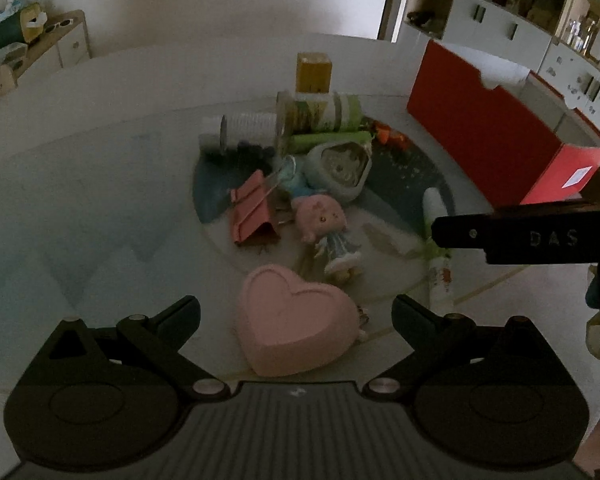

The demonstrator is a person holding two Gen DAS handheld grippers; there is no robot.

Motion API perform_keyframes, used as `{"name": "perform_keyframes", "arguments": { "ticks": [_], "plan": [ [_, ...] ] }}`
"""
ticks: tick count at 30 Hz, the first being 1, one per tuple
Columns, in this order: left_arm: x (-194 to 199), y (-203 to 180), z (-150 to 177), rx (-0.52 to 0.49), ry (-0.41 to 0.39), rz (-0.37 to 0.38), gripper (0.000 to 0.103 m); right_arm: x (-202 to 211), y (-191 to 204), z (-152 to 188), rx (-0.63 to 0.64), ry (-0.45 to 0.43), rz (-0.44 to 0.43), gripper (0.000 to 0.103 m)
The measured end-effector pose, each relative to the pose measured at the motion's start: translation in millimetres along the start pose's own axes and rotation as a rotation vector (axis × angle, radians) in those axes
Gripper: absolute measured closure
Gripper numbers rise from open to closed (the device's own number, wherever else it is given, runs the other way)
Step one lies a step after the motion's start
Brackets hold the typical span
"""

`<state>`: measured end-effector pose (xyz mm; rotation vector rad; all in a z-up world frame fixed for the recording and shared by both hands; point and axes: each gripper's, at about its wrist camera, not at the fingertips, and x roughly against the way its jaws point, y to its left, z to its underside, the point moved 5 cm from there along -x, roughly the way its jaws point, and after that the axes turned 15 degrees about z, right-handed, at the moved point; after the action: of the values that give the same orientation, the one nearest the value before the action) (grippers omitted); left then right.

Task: Organize rigid objects
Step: 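Grasp the pink heart soap with the left gripper while the right gripper grasps the glue stick, then lift and carry the heart soap and glue stick over the red shoebox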

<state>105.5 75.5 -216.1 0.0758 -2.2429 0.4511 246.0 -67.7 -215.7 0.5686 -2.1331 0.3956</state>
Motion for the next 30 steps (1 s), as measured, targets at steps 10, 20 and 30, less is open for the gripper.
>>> {"name": "perform_keyframes", "arguments": {
  "ticks": [10,20,30],
  "plan": [
    [-17,6,3,0.005,0.031,0.002,0.012,-25,8,1,0.010,0.071,0.023,0.048],
    [-16,4,0,-0.015,0.028,0.011,0.028,-29,15,2,0.017,0.087,0.060,0.072],
    [-9,7,0,-0.005,0.028,0.025,0.029,-20,15,2,-0.008,0.074,0.081,0.087]
  ]
}}
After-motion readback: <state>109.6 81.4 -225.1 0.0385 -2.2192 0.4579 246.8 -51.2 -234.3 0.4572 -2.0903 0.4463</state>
